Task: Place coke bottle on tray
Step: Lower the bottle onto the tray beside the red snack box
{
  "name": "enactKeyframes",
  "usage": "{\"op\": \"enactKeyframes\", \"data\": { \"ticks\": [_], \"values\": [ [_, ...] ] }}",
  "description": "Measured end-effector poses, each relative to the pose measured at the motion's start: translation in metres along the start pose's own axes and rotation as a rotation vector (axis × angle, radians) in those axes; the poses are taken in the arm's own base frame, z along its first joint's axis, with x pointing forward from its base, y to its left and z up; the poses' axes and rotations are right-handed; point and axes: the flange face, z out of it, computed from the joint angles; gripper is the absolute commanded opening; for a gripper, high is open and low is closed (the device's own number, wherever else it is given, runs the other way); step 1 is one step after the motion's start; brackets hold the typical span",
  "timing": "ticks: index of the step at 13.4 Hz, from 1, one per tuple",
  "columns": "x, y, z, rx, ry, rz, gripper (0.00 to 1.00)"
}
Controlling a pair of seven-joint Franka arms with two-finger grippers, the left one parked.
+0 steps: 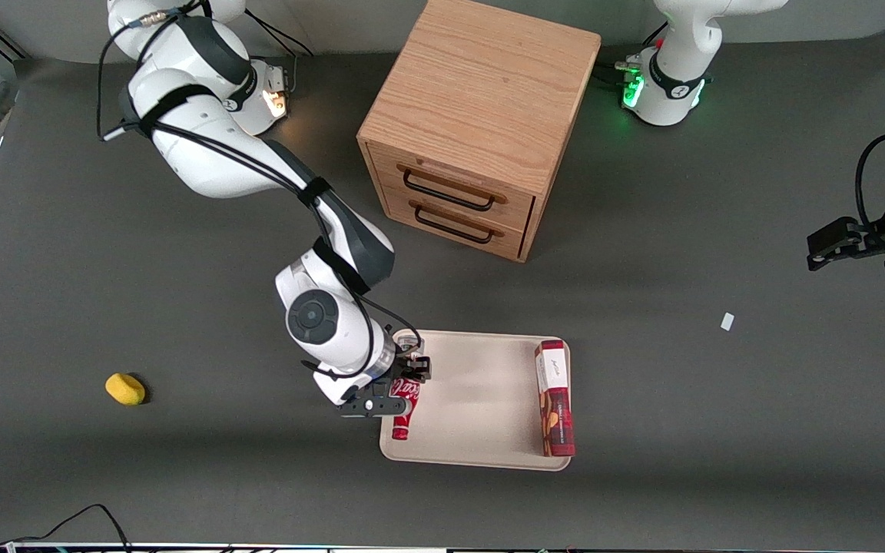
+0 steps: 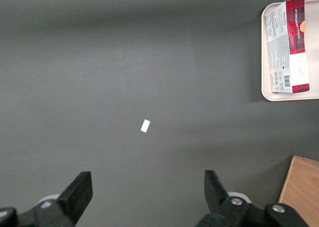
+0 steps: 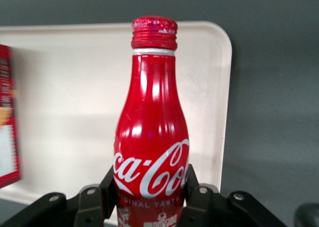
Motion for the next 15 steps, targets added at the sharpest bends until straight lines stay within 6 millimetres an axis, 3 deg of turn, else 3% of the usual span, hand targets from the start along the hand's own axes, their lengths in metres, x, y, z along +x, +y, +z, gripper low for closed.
{"op": "enactKeyframes", "data": {
  "ticks": [3,7,8,9,10,11,15],
  "values": [
    [-0.002,0.010,0.030,-0.021,-0.014,0.001,0.43],
    [-0.005,0.011,0.046,-0.042,-0.003,-0.016,0.55],
    [-0.005,0.012,0.051,-0.048,0.006,-0.023,0.68],
    [-0.005,0.014,0.054,-0.050,0.014,-0.027,0.74],
    [-0.005,0.014,0.056,-0.048,0.022,-0.028,0.90],
    [-0.005,0.014,0.058,-0.048,0.031,-0.033,1.00],
    [-0.008,0.008,0.065,-0.059,0.061,-0.065,1.00]
  ]
}}
